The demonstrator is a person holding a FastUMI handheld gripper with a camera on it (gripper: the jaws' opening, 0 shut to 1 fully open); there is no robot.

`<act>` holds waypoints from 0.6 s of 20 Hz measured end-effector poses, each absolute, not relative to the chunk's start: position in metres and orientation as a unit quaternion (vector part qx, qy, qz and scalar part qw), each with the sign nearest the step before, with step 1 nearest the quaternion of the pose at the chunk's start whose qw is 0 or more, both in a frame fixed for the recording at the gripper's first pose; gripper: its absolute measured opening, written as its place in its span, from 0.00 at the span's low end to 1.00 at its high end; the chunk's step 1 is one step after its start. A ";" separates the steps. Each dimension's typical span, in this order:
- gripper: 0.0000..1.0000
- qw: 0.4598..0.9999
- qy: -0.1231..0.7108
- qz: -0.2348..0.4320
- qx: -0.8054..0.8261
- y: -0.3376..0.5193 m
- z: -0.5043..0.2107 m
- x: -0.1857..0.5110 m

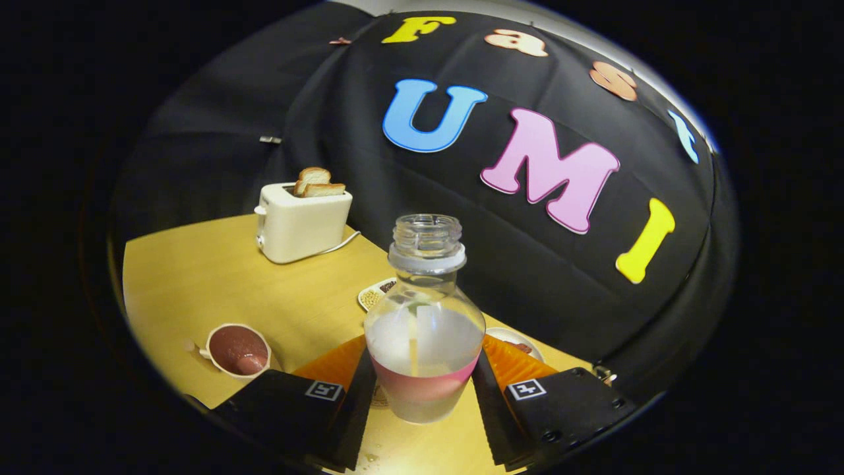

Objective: Take the bottle from table, then pour the juice into the cup, finally place the bottle on the coaster

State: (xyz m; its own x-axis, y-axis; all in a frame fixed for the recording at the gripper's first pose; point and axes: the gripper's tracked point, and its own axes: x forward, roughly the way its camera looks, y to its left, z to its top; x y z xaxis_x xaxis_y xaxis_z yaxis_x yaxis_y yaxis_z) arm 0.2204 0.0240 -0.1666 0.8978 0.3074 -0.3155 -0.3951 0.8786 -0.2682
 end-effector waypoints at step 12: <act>0.76 0.974 0.115 0.193 -0.008 0.037 -0.228 0.257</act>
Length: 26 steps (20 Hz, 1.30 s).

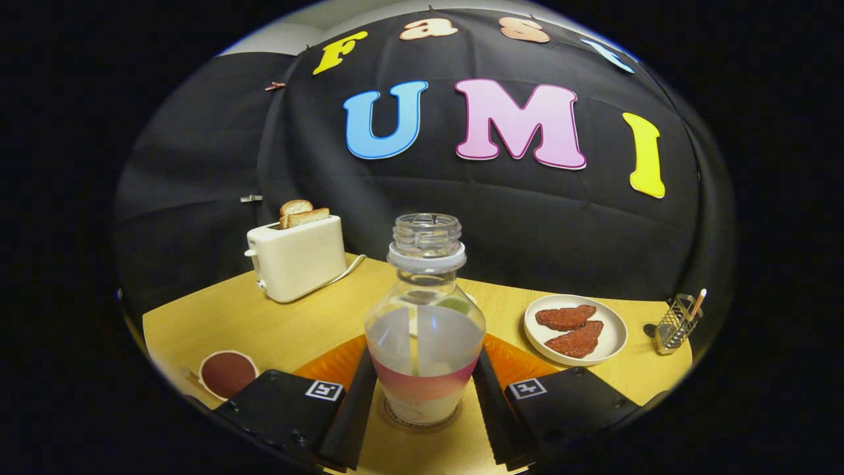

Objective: Take the bottle from table, then pour the juice into the cup, finally place the bottle on the coaster

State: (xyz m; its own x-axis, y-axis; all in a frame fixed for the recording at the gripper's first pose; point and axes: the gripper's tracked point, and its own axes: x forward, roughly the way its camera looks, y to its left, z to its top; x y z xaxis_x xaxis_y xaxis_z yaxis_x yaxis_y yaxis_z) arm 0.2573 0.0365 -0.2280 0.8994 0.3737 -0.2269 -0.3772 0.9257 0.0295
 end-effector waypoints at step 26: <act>0.98 0.971 0.141 0.188 -0.034 0.013 -0.215 0.224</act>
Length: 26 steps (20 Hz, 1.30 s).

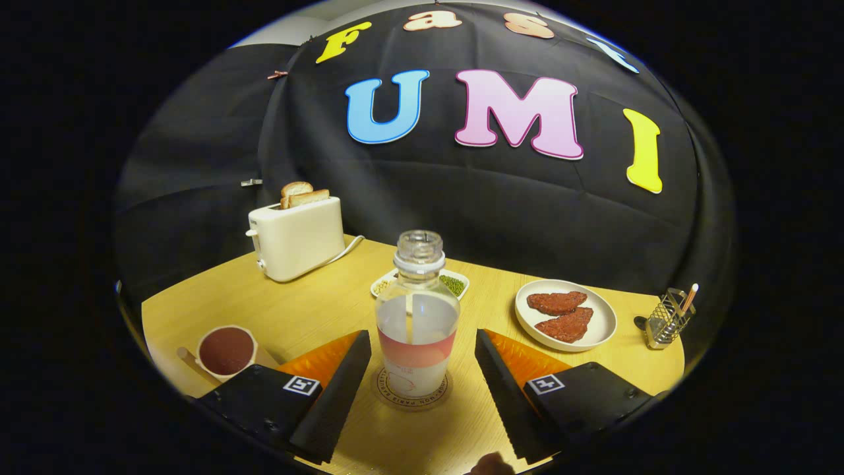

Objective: Take the bottle from table, then pour the juice into the cup, finally place the bottle on the coaster

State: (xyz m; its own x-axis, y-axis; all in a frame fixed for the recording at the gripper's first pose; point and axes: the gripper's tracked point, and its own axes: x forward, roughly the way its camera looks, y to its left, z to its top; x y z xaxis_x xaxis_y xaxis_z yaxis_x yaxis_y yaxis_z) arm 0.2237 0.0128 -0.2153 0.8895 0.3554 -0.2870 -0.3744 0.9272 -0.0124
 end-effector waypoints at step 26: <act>0.97 0.999 0.030 0.015 0.001 -0.070 0.006 -0.018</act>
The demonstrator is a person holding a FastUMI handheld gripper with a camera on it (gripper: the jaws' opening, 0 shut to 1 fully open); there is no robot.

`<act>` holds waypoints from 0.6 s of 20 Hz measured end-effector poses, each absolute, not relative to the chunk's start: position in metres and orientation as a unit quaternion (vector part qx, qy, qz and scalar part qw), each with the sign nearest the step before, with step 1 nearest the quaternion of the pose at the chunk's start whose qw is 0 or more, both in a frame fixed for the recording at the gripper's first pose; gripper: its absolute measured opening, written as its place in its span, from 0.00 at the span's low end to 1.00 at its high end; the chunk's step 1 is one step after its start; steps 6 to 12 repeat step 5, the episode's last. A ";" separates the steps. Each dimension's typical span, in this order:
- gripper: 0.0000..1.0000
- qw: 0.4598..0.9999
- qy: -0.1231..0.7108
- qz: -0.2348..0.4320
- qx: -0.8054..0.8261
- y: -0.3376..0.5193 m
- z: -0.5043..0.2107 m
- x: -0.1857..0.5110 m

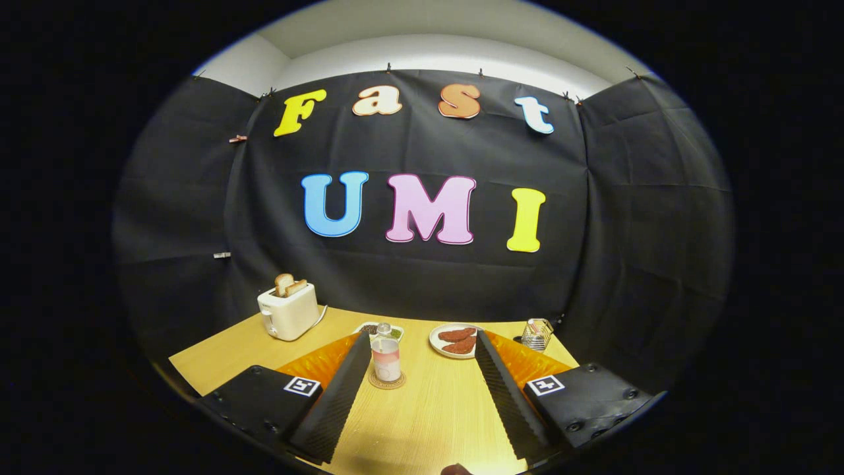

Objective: Take the bottle from table, then pour the juice into the cup, finally place the bottle on the coaster

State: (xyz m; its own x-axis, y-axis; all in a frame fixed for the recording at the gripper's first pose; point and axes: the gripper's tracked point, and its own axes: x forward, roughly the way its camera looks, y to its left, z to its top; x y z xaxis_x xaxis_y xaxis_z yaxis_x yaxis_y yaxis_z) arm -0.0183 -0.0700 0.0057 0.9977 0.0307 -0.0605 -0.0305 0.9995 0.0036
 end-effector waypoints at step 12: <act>0.97 1.000 0.016 0.007 -0.003 -0.058 0.026 -0.052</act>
